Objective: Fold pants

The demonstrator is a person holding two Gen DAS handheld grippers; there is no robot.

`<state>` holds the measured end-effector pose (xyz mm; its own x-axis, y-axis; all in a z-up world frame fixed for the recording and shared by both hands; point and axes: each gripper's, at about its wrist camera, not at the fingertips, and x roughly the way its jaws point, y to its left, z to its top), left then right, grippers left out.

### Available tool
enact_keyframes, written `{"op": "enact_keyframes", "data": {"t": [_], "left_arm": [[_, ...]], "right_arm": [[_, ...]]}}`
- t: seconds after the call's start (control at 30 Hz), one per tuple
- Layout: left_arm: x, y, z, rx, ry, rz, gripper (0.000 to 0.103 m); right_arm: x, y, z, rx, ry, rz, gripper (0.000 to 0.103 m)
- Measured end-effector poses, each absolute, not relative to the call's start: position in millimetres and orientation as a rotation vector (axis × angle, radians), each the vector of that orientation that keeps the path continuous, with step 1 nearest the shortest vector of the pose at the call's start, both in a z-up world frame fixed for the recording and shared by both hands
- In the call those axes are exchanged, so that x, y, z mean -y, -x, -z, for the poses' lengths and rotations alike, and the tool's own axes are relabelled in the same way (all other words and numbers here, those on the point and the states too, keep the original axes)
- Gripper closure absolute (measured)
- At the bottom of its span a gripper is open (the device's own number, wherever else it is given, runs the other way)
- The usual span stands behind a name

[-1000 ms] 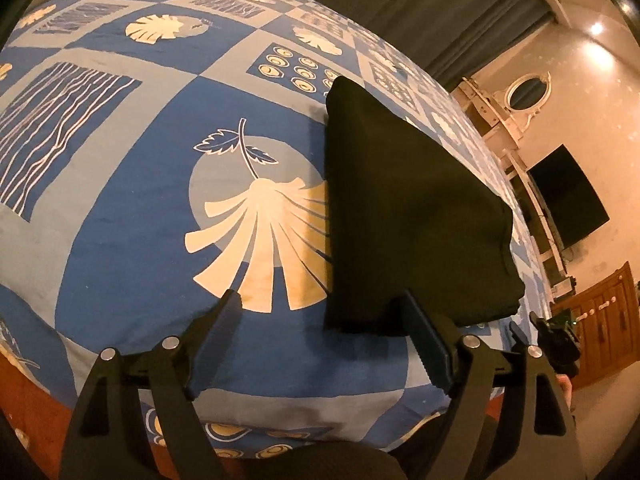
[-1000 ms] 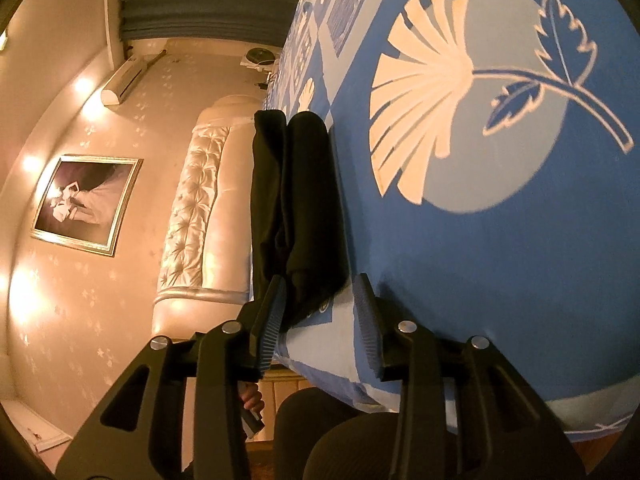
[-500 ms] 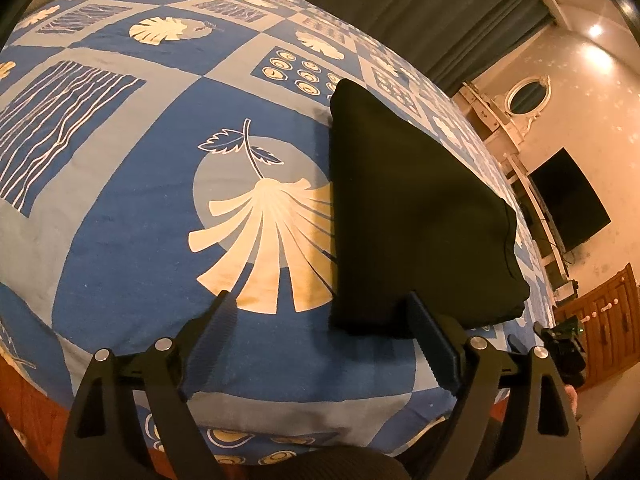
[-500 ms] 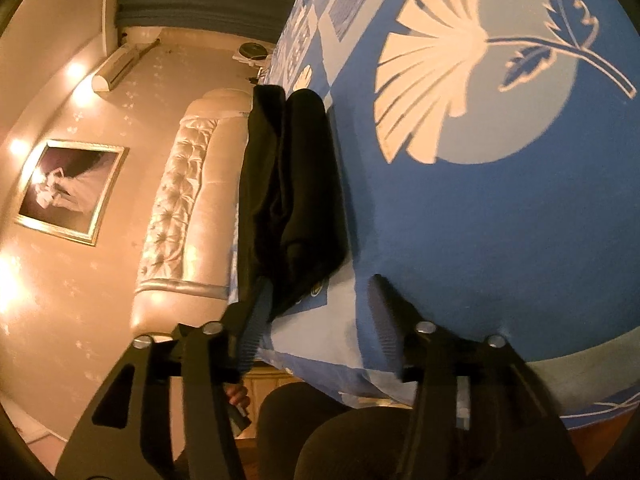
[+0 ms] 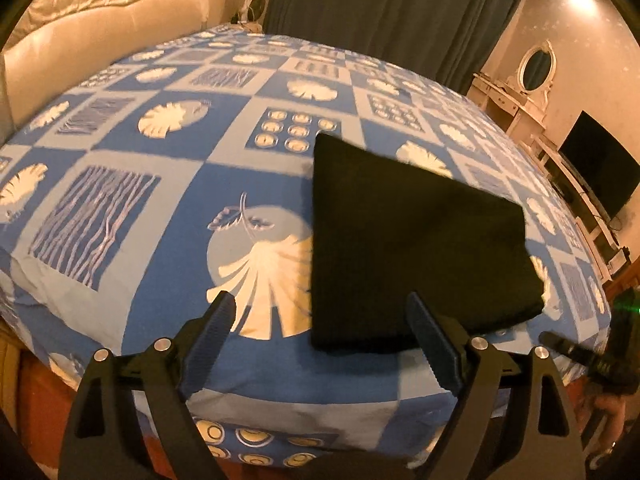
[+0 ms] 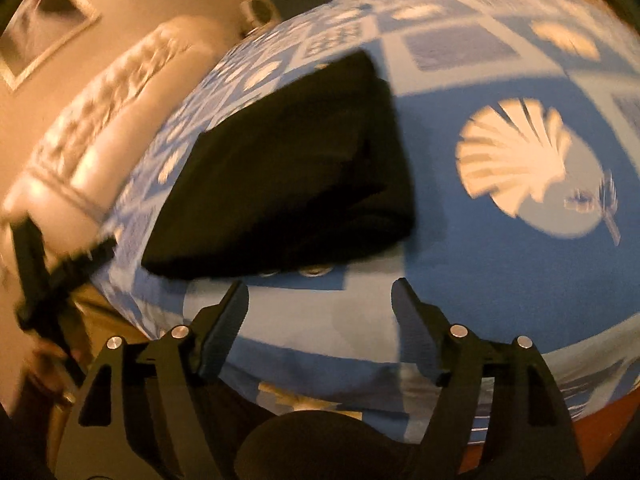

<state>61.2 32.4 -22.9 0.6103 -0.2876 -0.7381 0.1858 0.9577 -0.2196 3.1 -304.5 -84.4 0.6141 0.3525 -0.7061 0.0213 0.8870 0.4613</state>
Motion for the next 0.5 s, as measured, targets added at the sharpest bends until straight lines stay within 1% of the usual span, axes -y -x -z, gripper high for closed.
{"op": "enact_keyframes", "data": {"t": [0.1,0.27,0.4,0.5], "left_arm": [[-23,-55,6,-0.855,0.125,0.244,0.017],[-4,-32,-5,-0.821,0.098,0.219,0.017],[10,-13,2,-0.821,0.019,0.204,0.017],[13,-5,8,-0.814,0.013,0.193,0.017]], "right_arm": [[293,-1,66,-0.879,-0.389,-0.209,0.023],[291,5,46,-0.846,-0.345,-0.195,0.022],[297,10,49,-0.842,-0.297,-0.169,0.021],[304,16,58,-0.817,-0.332,-0.145,0.021]]}}
